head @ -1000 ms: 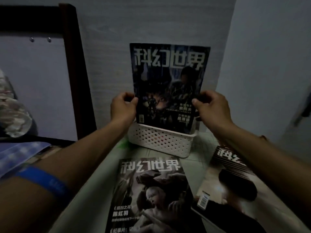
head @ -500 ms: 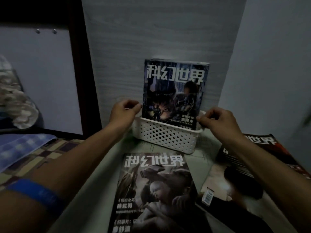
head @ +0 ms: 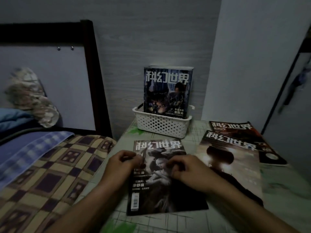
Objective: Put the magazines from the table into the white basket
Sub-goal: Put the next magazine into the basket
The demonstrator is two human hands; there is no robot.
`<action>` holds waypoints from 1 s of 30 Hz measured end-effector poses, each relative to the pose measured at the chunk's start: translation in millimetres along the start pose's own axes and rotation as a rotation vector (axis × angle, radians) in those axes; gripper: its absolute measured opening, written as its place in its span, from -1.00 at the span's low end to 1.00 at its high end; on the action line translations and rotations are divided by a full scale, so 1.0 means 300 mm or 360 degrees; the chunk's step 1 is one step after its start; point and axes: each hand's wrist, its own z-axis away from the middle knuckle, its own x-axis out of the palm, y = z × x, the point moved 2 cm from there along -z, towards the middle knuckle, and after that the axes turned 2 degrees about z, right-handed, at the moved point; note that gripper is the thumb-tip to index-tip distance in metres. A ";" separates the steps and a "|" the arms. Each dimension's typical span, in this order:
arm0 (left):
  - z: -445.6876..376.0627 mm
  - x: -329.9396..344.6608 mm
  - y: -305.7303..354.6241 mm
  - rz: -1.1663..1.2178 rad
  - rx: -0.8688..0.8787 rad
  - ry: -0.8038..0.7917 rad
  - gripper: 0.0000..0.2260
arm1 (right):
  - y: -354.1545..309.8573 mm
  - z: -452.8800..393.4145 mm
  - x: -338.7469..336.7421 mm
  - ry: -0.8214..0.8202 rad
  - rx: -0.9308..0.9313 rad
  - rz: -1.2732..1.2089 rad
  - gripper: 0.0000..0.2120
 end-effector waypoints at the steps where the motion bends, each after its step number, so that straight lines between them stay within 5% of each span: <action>1: -0.004 -0.003 0.014 0.0162 -0.0130 -0.0061 -0.85 | -0.017 0.013 0.018 -0.0029 0.0009 -0.0076 -0.77; 6: 0.054 0.016 0.082 0.0679 -0.0432 -0.0339 -0.51 | -0.016 0.071 0.018 -0.0122 0.0166 -0.0517 -0.78; 9: 0.121 0.084 0.058 0.0658 -0.0566 -0.0487 -0.66 | 0.009 0.115 0.013 -0.0155 0.0279 -0.1055 -0.76; 12: 0.146 0.109 0.023 0.0412 -0.0297 -0.0396 -0.70 | 0.035 0.139 -0.008 0.0193 0.0378 -0.1346 -0.63; 16: 0.149 0.044 0.070 0.0322 0.0159 -0.0384 -0.68 | 0.042 0.152 -0.072 0.0587 0.0589 -0.1216 -0.30; 22: 0.086 -0.073 0.178 0.0503 0.0525 -0.0377 -0.63 | -0.084 0.122 -0.152 0.0552 0.0215 -0.1316 -0.78; 30: -0.032 -0.060 0.105 -0.0012 0.0702 -0.0011 -0.66 | -0.090 0.053 -0.106 0.0730 0.0140 -0.1160 -0.74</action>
